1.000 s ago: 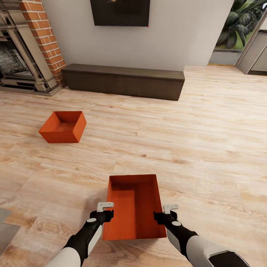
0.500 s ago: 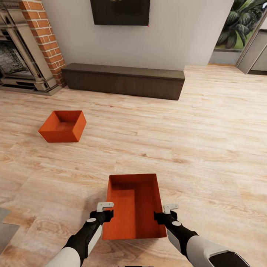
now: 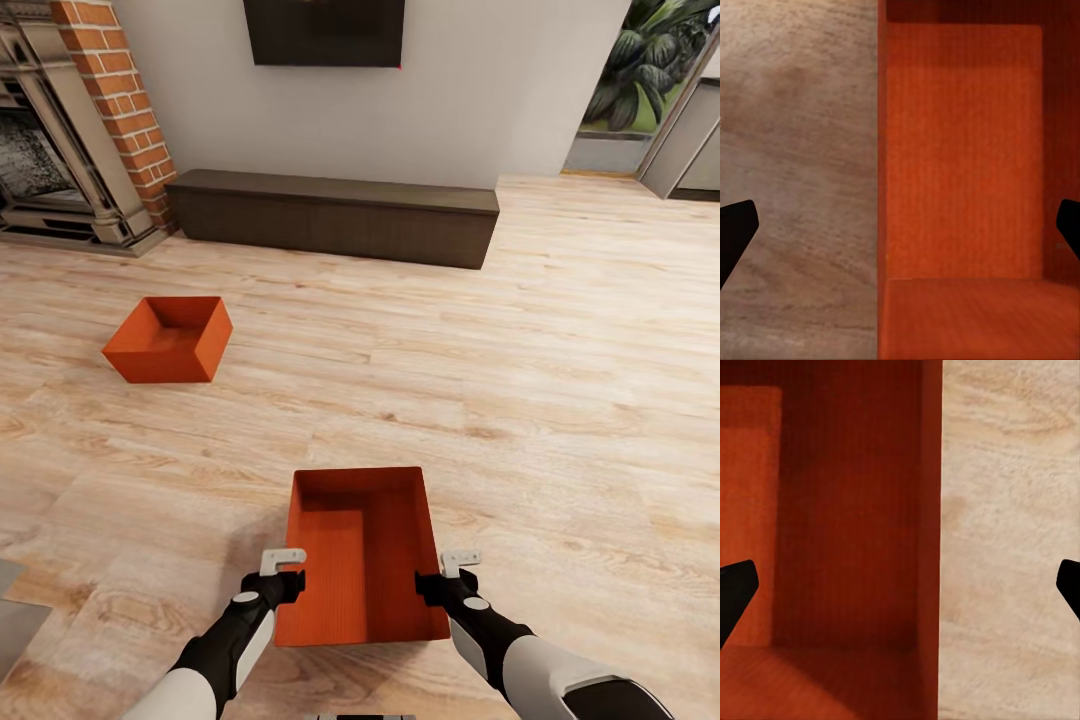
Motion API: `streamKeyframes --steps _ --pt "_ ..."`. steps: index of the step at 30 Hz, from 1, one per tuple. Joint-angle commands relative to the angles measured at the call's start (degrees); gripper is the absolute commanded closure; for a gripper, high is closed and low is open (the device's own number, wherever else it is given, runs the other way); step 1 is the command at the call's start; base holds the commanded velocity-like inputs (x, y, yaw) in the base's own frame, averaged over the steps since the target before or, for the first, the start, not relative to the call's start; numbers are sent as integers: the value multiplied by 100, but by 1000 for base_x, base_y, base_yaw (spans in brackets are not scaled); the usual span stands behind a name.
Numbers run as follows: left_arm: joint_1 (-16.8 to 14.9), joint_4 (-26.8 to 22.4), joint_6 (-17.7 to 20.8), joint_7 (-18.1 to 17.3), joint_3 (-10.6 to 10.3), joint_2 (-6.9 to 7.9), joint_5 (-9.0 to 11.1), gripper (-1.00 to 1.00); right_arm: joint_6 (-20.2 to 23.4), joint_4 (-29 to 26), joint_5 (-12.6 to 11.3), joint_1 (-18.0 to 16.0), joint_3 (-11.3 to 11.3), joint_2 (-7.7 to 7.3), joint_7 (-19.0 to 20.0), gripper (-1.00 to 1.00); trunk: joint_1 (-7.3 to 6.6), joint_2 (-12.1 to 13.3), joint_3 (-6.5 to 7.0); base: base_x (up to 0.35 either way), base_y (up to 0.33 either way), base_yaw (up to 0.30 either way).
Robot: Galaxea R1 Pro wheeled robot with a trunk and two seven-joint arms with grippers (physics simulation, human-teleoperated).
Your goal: Move the two storage containers from the living room to the garage. In the garage, place one container on the floor and stack the other container on top of it (either order is fine).
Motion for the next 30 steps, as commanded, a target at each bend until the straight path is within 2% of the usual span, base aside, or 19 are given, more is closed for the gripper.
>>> streamKeyframes --steps 1,9,13,18,30 --pt "1 -6 34 18 6 -2 2 -100 -18 7 -39 -3 47 1 -23 -100 -1 -1 -4 0 0 0" --pt "-1 3 21 20 14 10 6 -100 -19 7 -33 -3 46 9 -23 -100 -1 -1 -4 0 0 0" --pt "-1 3 10 18 16 84 7 -100 -19 7 -33 -3 46 10 -23 -100 87 -162 -75 0 0 0" --pt "-2 2 8 18 16 99 7 -100 -19 7 -26 -3 46 8 -23 -100 197 -362 -165 0 0 0" --pt "2 -6 7 18 15 94 7 -100 -19 7 13 -3 46 2 -23 -100 197 -362 -165 0 0 0"
